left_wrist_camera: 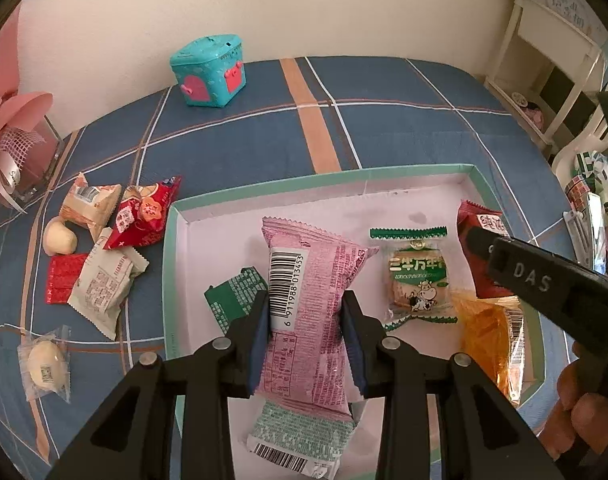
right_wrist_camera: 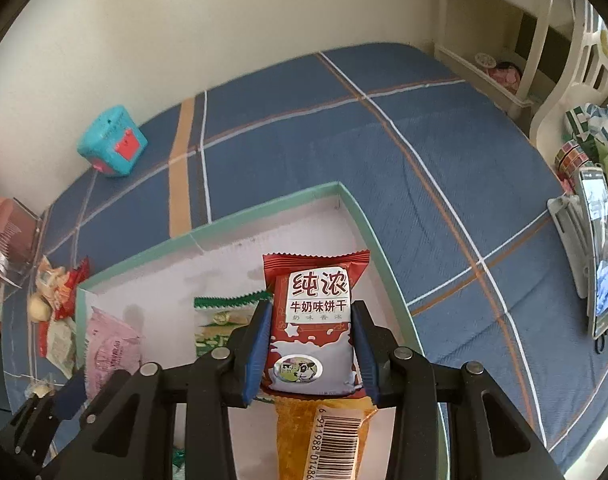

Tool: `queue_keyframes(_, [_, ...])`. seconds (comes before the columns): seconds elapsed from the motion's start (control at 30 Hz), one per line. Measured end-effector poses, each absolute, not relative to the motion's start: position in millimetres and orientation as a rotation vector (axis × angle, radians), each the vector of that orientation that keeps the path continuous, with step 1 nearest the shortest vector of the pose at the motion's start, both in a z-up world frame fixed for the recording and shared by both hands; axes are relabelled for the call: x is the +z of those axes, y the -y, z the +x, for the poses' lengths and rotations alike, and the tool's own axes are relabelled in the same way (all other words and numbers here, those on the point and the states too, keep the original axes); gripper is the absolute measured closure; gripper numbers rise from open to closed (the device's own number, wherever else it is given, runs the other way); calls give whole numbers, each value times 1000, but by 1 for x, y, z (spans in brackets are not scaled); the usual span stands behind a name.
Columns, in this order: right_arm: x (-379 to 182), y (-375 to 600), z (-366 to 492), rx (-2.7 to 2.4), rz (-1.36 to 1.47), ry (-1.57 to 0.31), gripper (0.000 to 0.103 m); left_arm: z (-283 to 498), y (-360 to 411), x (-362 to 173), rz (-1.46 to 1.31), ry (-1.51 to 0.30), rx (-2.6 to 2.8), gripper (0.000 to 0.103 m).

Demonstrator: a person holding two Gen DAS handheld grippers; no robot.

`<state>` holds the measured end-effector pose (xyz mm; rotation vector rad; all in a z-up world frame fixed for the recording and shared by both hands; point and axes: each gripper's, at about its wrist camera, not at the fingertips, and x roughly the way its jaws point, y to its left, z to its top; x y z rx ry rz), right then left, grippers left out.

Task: Organize snacks
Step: 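Carry the milk biscuit packet in the right tool while the left carries the pink packet over the tray, then open the right tool to drop the milk biscuit packet while the left releases the pink packet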

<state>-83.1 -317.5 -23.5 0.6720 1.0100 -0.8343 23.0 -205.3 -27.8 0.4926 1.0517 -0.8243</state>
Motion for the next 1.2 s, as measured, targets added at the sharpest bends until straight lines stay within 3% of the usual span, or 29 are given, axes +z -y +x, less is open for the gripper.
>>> queue_keyframes(0.07, [-24, 317, -83, -840, 669, -1015, 61, 24, 206, -27, 488, -1059, -823, 66])
queue_keyframes(0.33, [-9, 307, -82, -841, 652, -1028, 59, 25, 201, -12, 454, -1065, -827, 48])
queue_keyframes(0.83, [19, 236, -51, -695, 536, -1015, 57, 92, 111, 2, 247, -1106, -533, 47])
queue_keyframes(1.2, [17, 198, -51, -649, 483, -1031, 57, 90, 84, -5, 225, -1130, -519, 47])
